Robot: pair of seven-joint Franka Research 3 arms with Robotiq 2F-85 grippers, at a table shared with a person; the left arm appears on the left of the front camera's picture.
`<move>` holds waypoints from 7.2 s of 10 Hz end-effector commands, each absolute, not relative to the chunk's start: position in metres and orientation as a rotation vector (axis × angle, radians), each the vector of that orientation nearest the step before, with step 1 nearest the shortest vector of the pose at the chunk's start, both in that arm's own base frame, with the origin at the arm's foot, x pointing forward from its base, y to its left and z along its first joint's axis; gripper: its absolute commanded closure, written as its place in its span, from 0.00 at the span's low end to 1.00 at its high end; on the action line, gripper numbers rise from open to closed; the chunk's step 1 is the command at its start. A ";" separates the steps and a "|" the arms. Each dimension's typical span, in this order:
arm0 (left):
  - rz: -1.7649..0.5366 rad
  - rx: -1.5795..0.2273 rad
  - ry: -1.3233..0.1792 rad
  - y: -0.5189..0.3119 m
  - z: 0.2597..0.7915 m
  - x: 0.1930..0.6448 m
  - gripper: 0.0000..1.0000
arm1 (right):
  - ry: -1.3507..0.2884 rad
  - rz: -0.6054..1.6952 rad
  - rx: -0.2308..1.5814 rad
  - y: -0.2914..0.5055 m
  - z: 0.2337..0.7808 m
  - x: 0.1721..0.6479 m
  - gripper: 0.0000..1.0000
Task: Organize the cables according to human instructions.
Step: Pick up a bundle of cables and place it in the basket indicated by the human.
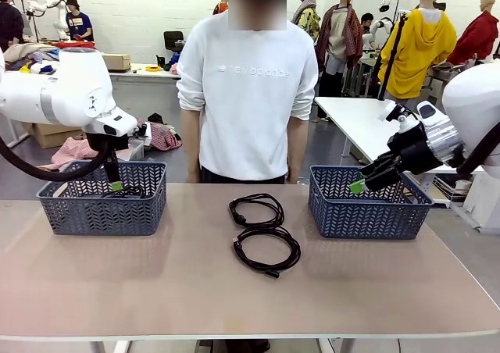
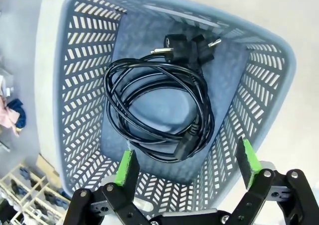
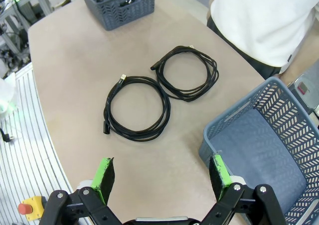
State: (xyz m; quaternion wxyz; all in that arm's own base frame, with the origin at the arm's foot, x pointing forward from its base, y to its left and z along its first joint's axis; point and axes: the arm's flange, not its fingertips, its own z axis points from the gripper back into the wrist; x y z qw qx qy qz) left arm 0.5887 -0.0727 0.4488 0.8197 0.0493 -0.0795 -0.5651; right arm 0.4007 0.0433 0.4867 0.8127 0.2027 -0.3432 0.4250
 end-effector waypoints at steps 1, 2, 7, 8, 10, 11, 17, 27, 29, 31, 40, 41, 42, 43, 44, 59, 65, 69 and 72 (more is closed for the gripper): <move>-1.225 0.117 -0.170 -0.071 0.452 0.588 0.00 | -0.761 0.925 0.450 0.043 0.485 0.404 0.00; -1.225 0.117 -0.170 -0.071 0.452 0.588 0.00 | -0.761 0.925 0.450 0.043 0.485 0.404 0.00; -1.198 0.085 -0.203 -0.083 0.455 0.577 0.00 | -0.761 0.925 0.450 0.043 0.485 0.404 0.00; -1.192 0.083 -0.235 -0.091 0.462 0.562 0.00 | -0.761 0.925 0.450 0.043 0.485 0.404 0.00; -1.181 0.043 -0.300 -0.106 0.475 0.527 0.00 | -0.761 0.925 0.450 0.043 0.485 0.404 0.00; -1.188 0.011 -0.332 -0.112 0.479 0.512 0.00 | -0.761 0.925 0.450 0.043 0.485 0.404 0.00; -1.266 -0.232 -0.441 -0.142 0.466 0.448 0.00 | -0.761 0.925 0.450 0.043 0.485 0.404 0.00; -1.257 -0.237 -0.406 -0.157 0.458 0.441 0.00 | -0.761 0.925 0.450 0.043 0.485 0.404 0.00; -1.257 -0.237 -0.406 -0.157 0.458 0.441 0.00 | -0.761 0.925 0.450 0.043 0.485 0.404 0.00; -1.257 -0.237 -0.406 -0.157 0.458 0.441 0.00 | -0.761 0.925 0.450 0.043 0.485 0.404 0.00; -1.257 -0.237 -0.406 -0.157 0.458 0.441 0.00 | -0.761 0.925 0.450 0.043 0.485 0.404 0.00; -1.257 -0.237 -0.406 -0.157 0.458 0.441 0.00 | -0.761 0.925 0.450 0.043 0.485 0.404 0.00; -1.257 -0.237 -0.406 -0.157 0.458 0.441 0.00 | -0.761 0.925 0.450 0.043 0.485 0.404 0.00; -1.257 -0.237 -0.406 -0.157 0.458 0.441 0.00 | -0.761 0.925 0.450 0.043 0.485 0.404 0.00; -1.257 -0.237 -0.406 -0.157 0.458 0.441 0.00 | -0.732 0.908 0.433 0.043 0.487 0.401 0.00; -1.257 -0.237 -0.406 -0.157 0.458 0.441 0.00 | -0.286 0.989 0.190 0.252 0.415 0.427 0.00; -1.257 -0.237 -0.406 -0.157 0.458 0.441 0.00 | -0.259 1.029 0.208 0.264 0.397 0.427 0.00; -1.257 -0.237 -0.406 -0.157 0.458 0.441 0.00 | -0.259 1.029 0.208 0.264 0.397 0.427 0.00; -1.257 -0.237 -0.406 -0.157 0.458 0.441 0.00 | -0.252 1.039 0.215 0.278 0.389 0.434 0.00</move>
